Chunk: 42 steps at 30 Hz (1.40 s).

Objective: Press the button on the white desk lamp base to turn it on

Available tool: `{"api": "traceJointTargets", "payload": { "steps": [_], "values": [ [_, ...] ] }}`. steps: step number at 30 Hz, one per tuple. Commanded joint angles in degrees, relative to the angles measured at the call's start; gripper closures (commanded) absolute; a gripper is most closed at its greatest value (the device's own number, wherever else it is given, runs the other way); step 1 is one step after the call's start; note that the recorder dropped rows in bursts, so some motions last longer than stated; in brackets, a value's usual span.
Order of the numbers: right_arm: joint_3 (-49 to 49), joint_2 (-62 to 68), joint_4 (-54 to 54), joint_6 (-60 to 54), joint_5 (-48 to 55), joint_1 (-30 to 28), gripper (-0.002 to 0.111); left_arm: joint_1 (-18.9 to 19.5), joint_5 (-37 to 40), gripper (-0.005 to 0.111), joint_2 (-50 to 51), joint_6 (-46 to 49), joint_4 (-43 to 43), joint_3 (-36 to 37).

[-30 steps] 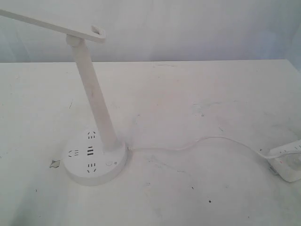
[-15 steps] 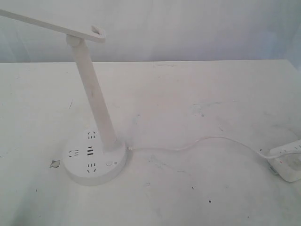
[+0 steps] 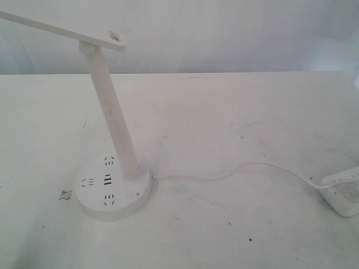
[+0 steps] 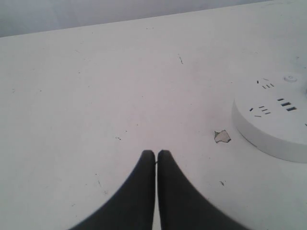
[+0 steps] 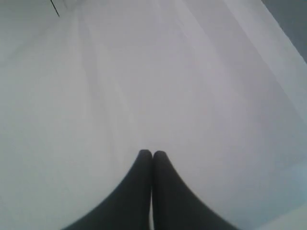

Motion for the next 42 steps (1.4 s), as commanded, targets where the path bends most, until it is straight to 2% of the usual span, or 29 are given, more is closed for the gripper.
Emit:
{"api": "traceJointTargets", "payload": {
  "steps": [1, 6, 9, 14, 16, 18, 20, 24, 29, 33, 35, 38, 42],
  "values": [
    [0.1, -0.2, -0.5, 4.0, -7.4, 0.2, 0.108, 0.0, -0.2, 0.106, -0.1, -0.1, -0.4, -0.2],
    [0.1, -0.2, -0.5, 4.4, -3.2, 0.2, 0.108, 0.0, -0.2, 0.106, -0.1, -0.1, -0.4, -0.2],
    [0.1, -0.2, -0.5, 8.7, -2.3, 0.2, 0.108, 0.0, -0.2, 0.106, -0.1, -0.1, -0.4, -0.2],
    [0.1, -0.2, 0.7, 12.0, -8.7, 0.2, 0.108, 0.0, -0.2, 0.106, -0.1, -0.1, -0.4, -0.2],
    [-0.2, -0.2, -6.9, 11.6, -10.6, 0.2, 0.108, 0.0, -0.2, 0.106, -0.1, -0.1, -0.4, -0.2],
    [-3.2, -0.2, -20.0, 12.5, -9.2, 0.2, 0.108, 0.0, -0.2, 0.106, -0.1, -0.1, -0.4, -0.2],
    [-7.4, 0.9, -37.5, 20.3, -9.2, 0.2, 0.108, 0.0, -0.2, 0.106, -0.1, -0.1, -0.4, -0.2],
    [-15.6, 9.7, -60.3, 33.2, -14.0, 0.2, 0.108, 0.0, -0.2, 0.106, -0.1, -0.1, -0.4, -0.2],
    [-24.6, 26.2, -73.6, 37.3, -27.0, 0.2, 0.108, 0.0, -0.2, 0.106, -0.1, -0.1, -0.4, -0.2],
    [-29.3, 37.9, -76.3, 36.3, -32.0, 0.5, 0.108, 0.0, -0.2, 0.106, -0.1, -0.1, -0.4, -0.2],
    [-30.7, 42.6, -76.2, 33.3, -32.7, 2.0, 0.108, 0.0, -0.2, 0.106, -0.1, -0.1, -0.4, -0.2],
    [-31.8, 48.1, -76.2, 29.1, -28.5, 6.7, 0.108, 0.0, -0.2, 0.106, -0.1, -0.1, -0.4, -0.2],
    [-33.2, 56.0, -76.1, 21.0, -16.3, 19.1, 0.108, 0.0, -0.2, 0.106, -0.1, -0.1, -0.4, -0.2]
  ]
}}
